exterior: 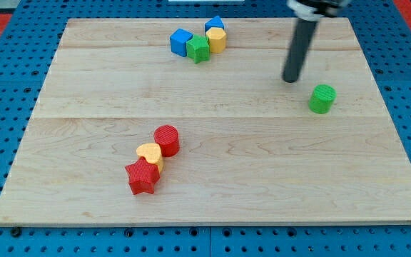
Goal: Push the green star at the top side of the green circle
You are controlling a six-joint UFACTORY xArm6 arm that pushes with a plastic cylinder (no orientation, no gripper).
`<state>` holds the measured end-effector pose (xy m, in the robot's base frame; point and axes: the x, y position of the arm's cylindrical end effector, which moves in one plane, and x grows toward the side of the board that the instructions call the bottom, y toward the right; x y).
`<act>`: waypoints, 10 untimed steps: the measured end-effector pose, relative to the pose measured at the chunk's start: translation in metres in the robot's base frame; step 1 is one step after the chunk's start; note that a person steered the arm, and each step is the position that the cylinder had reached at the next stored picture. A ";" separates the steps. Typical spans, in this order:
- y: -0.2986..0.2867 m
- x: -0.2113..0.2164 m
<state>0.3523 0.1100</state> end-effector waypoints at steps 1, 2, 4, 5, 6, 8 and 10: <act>-0.133 0.001; -0.201 -0.035; -0.197 -0.087; -0.148 -0.084; -0.083 -0.041; -0.092 -0.001; -0.002 0.006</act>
<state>0.3585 0.1083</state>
